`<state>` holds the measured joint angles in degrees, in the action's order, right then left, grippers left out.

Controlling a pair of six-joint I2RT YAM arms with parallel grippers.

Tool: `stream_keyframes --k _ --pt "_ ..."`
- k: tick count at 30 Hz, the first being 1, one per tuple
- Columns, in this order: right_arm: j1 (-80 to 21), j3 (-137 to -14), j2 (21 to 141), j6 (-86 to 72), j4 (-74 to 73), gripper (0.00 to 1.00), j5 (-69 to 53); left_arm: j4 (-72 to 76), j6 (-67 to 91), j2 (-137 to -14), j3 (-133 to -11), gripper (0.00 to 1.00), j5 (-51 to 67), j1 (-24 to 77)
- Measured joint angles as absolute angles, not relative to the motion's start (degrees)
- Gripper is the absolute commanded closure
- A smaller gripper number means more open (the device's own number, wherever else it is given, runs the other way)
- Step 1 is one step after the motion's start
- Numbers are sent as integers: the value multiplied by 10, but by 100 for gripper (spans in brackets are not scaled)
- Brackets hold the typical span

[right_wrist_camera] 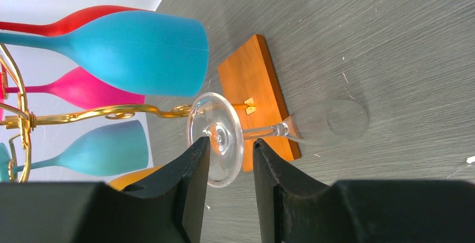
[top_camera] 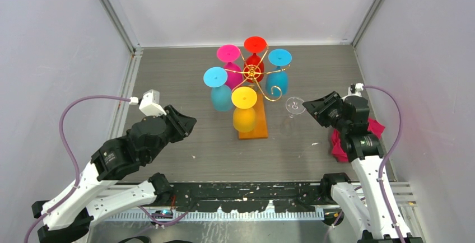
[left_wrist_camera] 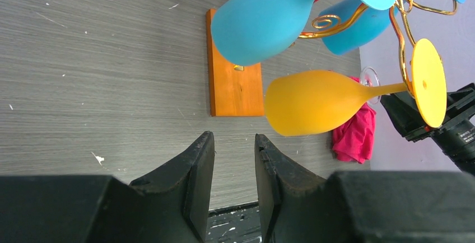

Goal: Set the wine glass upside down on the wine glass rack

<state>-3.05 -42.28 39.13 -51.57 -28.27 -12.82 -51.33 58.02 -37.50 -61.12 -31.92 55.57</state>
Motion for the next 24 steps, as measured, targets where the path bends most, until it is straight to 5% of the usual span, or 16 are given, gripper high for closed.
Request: stream_keyframes --k 24 --pt "-30 -385 392 -543 -242 60 -158 -514 580 -375 -609 67 -319 556"
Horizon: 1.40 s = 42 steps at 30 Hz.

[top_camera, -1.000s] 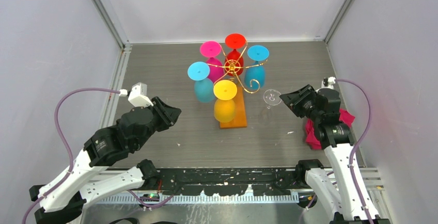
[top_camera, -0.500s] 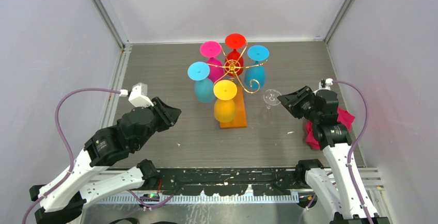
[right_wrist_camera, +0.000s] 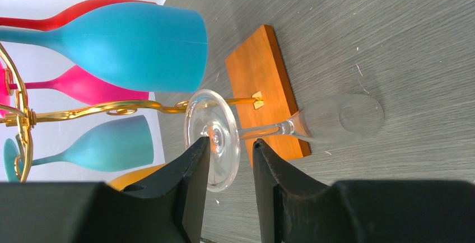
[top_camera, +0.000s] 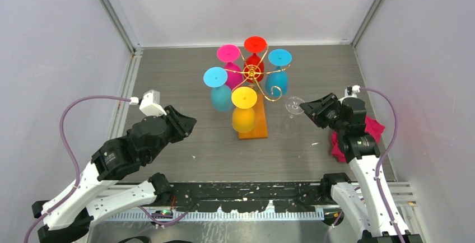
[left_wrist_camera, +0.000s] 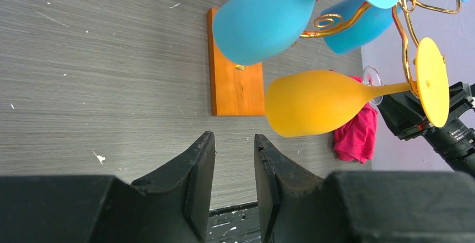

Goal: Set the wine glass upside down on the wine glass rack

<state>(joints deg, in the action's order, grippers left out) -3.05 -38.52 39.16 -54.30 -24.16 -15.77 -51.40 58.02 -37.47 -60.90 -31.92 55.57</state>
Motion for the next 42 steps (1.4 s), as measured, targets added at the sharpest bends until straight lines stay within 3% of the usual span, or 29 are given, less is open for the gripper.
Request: stream_keyframes --k 15,33,42 --pt "-30 -356 399 -566 -200 64 -169 -519 580 -368 -609 67 -319 556" --pt "-30 -345 401 -590 -152 99 -181 -534 576 -368 -609 67 -320 556" --pt "-30 -345 397 -589 -157 99 -181 -537 576 -359 -609 67 -324 556"
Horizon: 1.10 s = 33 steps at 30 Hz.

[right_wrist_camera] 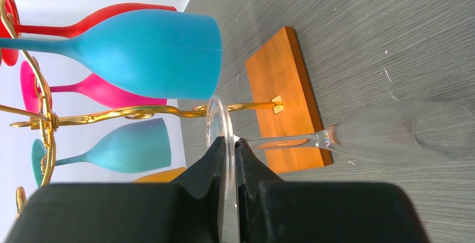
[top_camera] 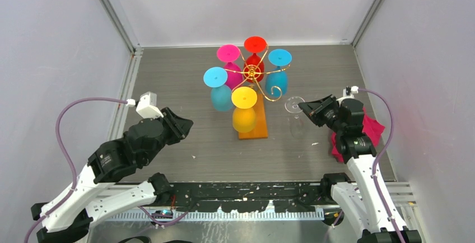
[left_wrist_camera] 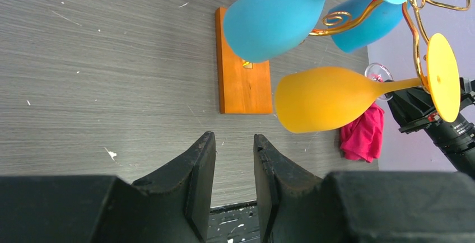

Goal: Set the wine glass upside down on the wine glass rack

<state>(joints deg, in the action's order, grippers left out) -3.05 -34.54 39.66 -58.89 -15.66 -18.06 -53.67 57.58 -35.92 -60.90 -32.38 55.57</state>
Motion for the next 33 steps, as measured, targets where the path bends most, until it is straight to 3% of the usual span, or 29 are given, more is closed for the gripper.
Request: stream_keyframes --k 33 --pt "-30 -536 484 -642 -167 99 -190 -534 565 -324 -588 67 -329 556"
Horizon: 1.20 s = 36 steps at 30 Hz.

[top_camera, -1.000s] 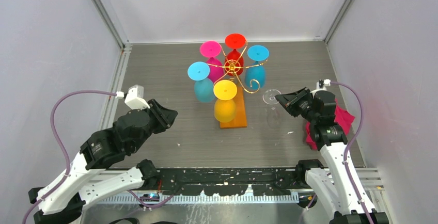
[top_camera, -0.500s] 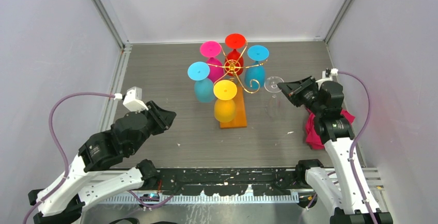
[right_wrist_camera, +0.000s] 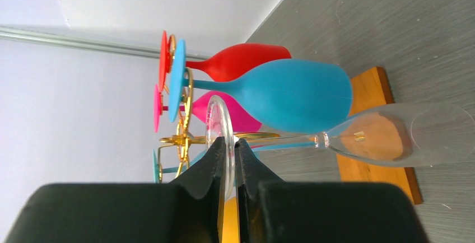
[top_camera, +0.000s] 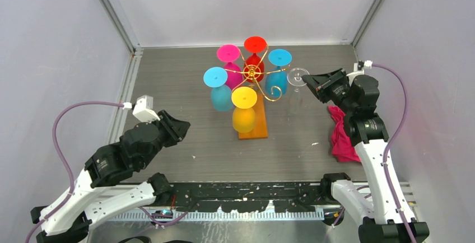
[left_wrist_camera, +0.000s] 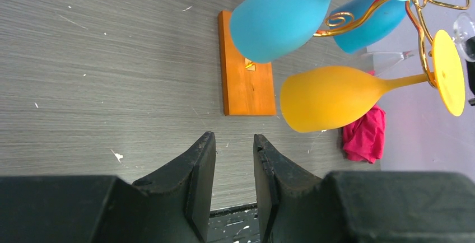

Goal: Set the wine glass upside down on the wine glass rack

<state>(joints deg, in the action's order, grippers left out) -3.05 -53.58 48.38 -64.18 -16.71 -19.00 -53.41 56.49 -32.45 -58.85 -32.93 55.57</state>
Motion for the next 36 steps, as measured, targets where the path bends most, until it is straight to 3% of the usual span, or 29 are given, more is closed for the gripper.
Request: stream_keyframes --k 36 --pt "-105 -586 520 -655 -149 99 -212 -503 563 -352 -585 68 -324 556"
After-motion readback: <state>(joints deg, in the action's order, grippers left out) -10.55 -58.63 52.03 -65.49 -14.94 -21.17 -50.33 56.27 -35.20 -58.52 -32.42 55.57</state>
